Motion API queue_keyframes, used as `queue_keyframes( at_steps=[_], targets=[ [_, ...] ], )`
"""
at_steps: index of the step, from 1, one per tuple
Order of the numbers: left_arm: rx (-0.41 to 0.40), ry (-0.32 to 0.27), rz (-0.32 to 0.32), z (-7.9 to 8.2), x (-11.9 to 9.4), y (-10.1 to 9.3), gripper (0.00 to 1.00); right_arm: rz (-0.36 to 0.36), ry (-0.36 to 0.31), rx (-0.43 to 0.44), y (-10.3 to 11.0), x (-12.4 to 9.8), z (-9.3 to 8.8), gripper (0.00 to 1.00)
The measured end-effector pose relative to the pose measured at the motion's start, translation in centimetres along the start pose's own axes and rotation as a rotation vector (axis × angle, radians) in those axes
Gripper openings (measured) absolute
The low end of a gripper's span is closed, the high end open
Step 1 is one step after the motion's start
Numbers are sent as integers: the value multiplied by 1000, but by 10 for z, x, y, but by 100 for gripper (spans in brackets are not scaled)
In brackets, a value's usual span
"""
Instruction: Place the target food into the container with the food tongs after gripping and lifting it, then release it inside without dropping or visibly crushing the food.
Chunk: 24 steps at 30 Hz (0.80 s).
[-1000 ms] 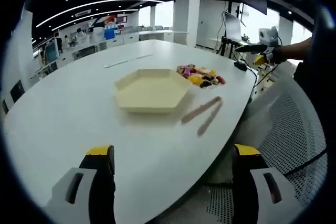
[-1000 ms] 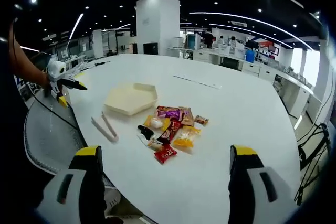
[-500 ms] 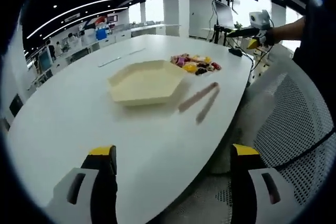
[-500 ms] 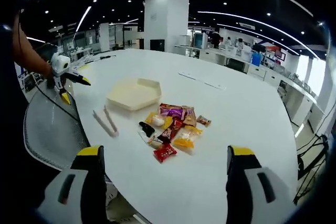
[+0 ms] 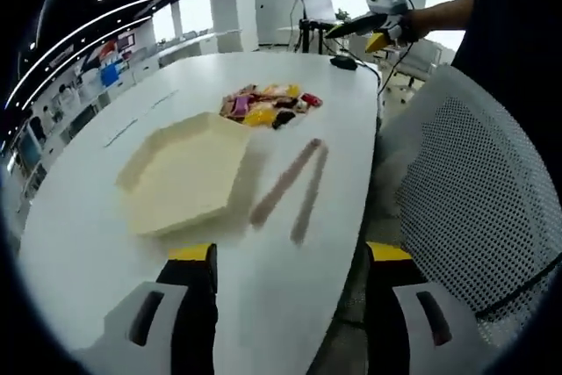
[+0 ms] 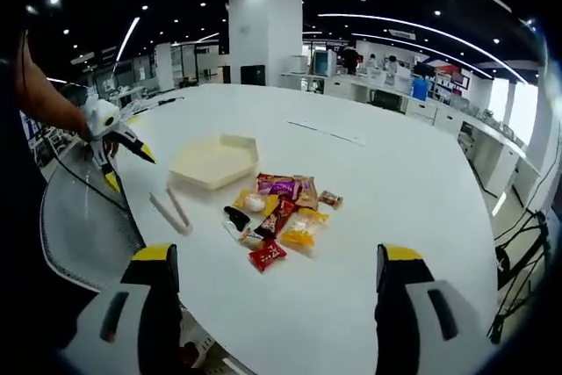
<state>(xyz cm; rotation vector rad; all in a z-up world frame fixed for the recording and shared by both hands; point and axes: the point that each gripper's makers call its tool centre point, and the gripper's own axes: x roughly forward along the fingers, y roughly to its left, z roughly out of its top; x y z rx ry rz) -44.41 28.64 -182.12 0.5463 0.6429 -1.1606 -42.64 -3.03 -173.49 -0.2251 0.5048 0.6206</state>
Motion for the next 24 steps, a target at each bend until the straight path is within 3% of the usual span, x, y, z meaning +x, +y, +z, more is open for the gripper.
queue_keyframes(
  at_steps=[1, 5, 9, 12, 20, 24],
  targets=[
    [51, 18, 6, 0, 5, 6, 59, -8, -9, 4, 0, 2, 1, 92],
    [59, 0, -43, 13, 16, 10, 54, -4, -36, 19, 13, -2, 9, 91],
    [96, 29, -113, 18, 28, 6, 48, 4, -18, 27, 19, -2, 5, 89],
    [132, 43, -122, 20, 36, 8, 43, 16, -6, 21, 25, -1, 6, 89],
    [244, 122, -185, 11, 46, 1, 39, 20, -20, 11, 32, -1, 19, 89],
    [206, 127, -172, 4, 48, 8, 37, 19, -14, 12, 34, 7, 19, 88]
  ],
)
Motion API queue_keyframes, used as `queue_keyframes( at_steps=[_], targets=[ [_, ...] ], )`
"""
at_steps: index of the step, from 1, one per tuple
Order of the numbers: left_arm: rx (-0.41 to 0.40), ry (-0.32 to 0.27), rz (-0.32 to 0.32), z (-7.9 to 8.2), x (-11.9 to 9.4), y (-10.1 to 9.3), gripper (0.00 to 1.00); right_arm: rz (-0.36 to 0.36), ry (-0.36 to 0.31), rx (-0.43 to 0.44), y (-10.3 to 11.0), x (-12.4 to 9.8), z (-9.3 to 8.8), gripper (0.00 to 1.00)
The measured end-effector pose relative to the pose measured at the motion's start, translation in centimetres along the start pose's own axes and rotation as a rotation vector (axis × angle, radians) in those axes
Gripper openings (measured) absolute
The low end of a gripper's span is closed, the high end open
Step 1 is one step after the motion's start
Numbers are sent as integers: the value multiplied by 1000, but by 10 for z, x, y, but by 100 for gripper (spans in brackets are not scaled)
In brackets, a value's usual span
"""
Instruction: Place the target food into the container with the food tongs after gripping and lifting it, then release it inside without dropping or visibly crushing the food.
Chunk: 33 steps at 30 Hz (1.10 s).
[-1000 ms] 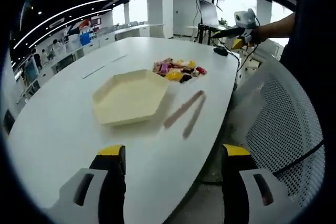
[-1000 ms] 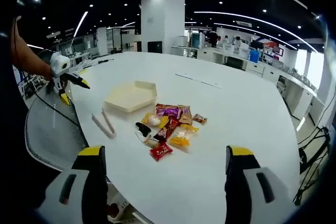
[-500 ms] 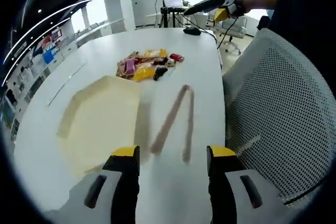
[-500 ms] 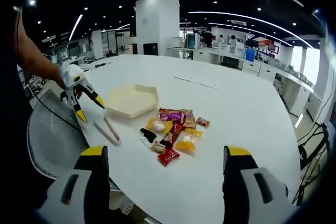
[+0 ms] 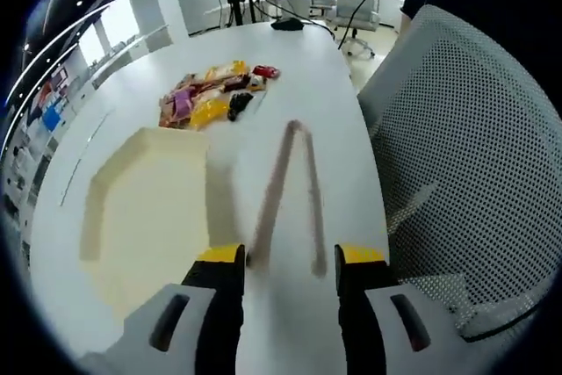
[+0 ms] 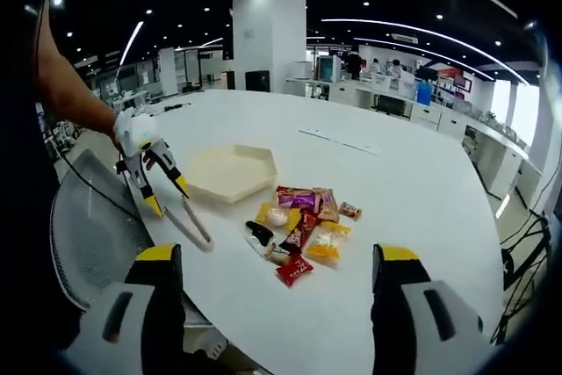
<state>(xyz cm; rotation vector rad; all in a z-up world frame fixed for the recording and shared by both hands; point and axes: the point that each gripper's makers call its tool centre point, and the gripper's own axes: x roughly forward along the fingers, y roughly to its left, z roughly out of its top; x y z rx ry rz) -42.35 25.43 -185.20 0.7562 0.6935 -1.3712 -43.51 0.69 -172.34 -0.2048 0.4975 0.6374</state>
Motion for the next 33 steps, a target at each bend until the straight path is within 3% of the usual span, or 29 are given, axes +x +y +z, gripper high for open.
queue_keyframes(
  at_steps=[2, 4, 8, 15, 23, 33],
  targets=[
    [-18, 6, 16, -3, 0, 5, 31, -5, 0, 8, 2, 0, 1, 88],
    [-50, -24, 3, -1, 2, 3, 30, -7, -6, 16, 6, -1, 2, 88],
    [-39, -22, -6, -3, 1, 3, 28, -11, -16, 25, 8, -2, 0, 88],
    [-42, 7, 32, -5, -1, 7, 3, -22, -5, 30, 8, -2, -3, 87],
    [-95, -57, 51, 6, -16, 9, 0, -24, 5, 24, 4, -4, -2, 87],
    [-127, -176, 73, 41, -40, 25, 0, -8, -9, 8, 1, -2, 13, 87]
  ],
)
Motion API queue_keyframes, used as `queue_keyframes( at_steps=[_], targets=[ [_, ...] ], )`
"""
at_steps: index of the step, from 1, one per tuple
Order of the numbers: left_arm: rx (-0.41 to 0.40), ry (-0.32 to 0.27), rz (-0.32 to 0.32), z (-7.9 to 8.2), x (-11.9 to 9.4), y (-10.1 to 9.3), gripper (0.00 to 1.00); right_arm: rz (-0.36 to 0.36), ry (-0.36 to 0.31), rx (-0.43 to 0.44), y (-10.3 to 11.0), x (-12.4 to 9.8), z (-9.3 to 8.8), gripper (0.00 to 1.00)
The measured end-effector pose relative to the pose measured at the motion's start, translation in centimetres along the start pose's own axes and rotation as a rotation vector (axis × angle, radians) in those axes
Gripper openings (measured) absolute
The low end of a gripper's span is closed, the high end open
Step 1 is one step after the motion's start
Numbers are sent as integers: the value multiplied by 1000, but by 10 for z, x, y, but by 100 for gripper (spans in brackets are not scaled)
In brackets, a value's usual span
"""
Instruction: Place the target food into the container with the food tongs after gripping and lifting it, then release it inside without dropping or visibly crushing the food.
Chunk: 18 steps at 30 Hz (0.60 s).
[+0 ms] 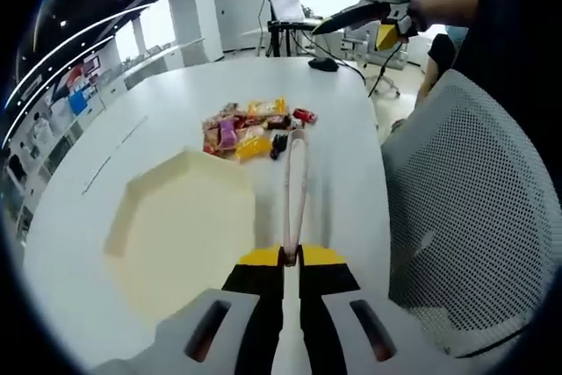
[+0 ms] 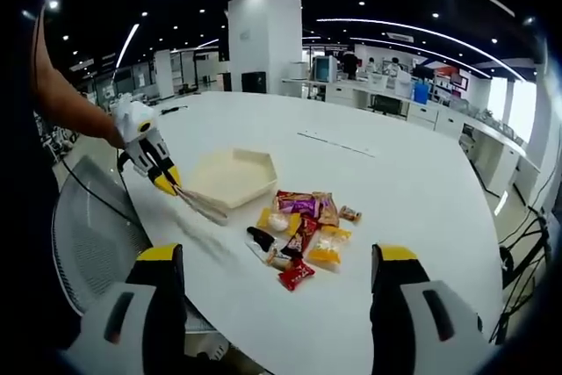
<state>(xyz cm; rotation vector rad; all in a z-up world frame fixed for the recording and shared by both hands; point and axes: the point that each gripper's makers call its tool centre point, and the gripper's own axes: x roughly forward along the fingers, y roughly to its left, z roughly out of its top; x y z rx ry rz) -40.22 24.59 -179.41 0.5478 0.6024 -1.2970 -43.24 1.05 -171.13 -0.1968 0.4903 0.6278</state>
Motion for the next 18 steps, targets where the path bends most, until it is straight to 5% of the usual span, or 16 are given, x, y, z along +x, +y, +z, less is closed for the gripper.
queue_keyframes(
  at_steps=[5, 10, 12, 14, 18],
  targets=[
    [-87, -124, -84, 33, -14, -7, 0, 55, -35, 8, 7, 2, 21, 86],
    [-78, -209, -100, 69, -36, -5, 0, 136, -108, 20, 21, 2, 59, 81],
    [-102, -266, -151, 90, -47, -11, 0, 209, -147, 57, 33, 4, 79, 79],
    [-117, -307, -175, 107, -57, -12, 0, 376, -189, 155, 55, 1, 99, 71],
    [-97, -379, -171, 136, -72, -7, 0, 403, -231, 120, 57, 8, 124, 71]
  ],
)
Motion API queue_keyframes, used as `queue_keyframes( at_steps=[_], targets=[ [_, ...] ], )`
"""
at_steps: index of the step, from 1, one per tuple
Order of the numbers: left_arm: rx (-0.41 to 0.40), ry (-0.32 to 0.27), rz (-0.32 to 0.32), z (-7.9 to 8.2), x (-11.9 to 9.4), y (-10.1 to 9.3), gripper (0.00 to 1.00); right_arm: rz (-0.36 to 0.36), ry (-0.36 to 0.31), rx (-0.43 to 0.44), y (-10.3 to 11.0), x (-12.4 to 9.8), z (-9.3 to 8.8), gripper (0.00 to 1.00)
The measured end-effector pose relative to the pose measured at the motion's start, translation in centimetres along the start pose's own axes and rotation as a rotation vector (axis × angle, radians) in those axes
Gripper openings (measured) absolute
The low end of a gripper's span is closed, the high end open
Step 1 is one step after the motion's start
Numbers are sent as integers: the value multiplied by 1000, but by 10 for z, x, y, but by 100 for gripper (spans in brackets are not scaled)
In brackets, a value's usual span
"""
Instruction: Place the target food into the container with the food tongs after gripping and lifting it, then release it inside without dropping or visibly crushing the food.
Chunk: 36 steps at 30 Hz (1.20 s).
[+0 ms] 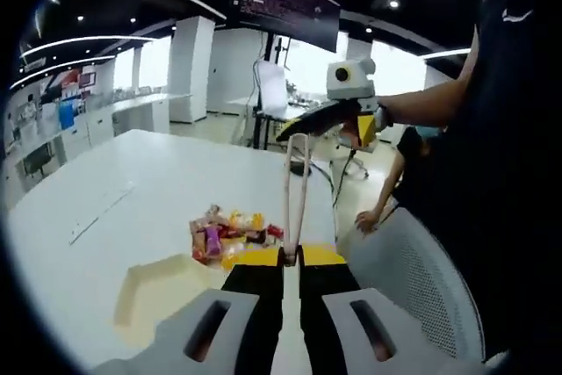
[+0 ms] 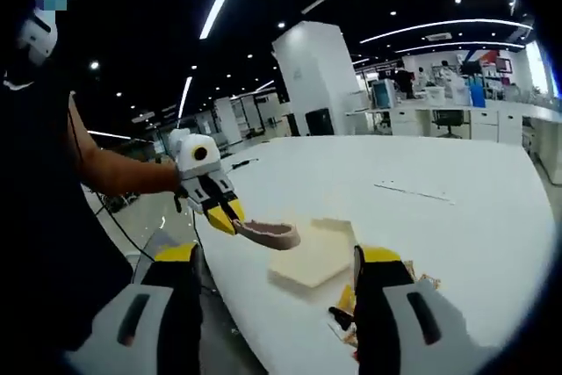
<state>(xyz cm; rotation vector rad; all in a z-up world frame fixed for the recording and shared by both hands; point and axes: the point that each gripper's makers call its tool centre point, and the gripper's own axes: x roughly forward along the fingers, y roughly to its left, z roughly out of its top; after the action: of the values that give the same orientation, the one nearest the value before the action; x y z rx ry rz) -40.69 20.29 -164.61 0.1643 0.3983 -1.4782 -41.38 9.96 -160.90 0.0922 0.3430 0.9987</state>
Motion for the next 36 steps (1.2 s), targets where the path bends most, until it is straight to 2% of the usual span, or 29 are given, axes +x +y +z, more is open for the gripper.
queue_keyframes(
  at_steps=[1, 2, 4, 5, 8, 10, 12, 14, 19, 22, 27, 32, 36],
  targets=[
    [2, -24, 0, 8, -1, 1, 0, 25, -24, 14, 3, 3, 9, 69],
    [-1, -50, -1, 16, -2, 1, 0, 26, -21, 8, 2, 4, 14, 68],
    [-8, -78, -4, 24, -4, 1, 0, 42, 23, -57, 5, 7, 16, 64],
    [-9, -81, -5, 25, -5, 0, 0, 59, 31, -82, 9, 10, 21, 63],
    [-20, -100, -23, 31, -5, -5, 0, 94, 5, -85, 16, 15, 36, 57],
    [-25, -130, -45, 42, -5, -14, 0, 136, 24, -119, 28, 21, 43, 51],
    [-24, -162, -57, 54, -7, -19, 1, 164, 23, -125, 37, 26, 53, 49],
    [-10, -175, -65, 66, -9, -23, 1, 188, 17, -176, 44, 28, 65, 48],
    [35, -220, -107, 102, -19, -35, 1, 228, 84, -295, 55, 24, 80, 27],
    [59, -231, -124, 121, -22, -41, 1, 241, 63, -315, 65, 20, 96, 24],
    [54, -256, -148, 131, -25, -41, 1, 256, 51, -329, 76, 14, 107, 13],
    [44, -261, -178, 130, -25, -45, 1, 270, 25, -278, 80, 15, 109, 13],
    [28, -273, -184, 130, -28, -44, 1, 283, 5, -255, 85, 16, 112, 17]
  ],
)
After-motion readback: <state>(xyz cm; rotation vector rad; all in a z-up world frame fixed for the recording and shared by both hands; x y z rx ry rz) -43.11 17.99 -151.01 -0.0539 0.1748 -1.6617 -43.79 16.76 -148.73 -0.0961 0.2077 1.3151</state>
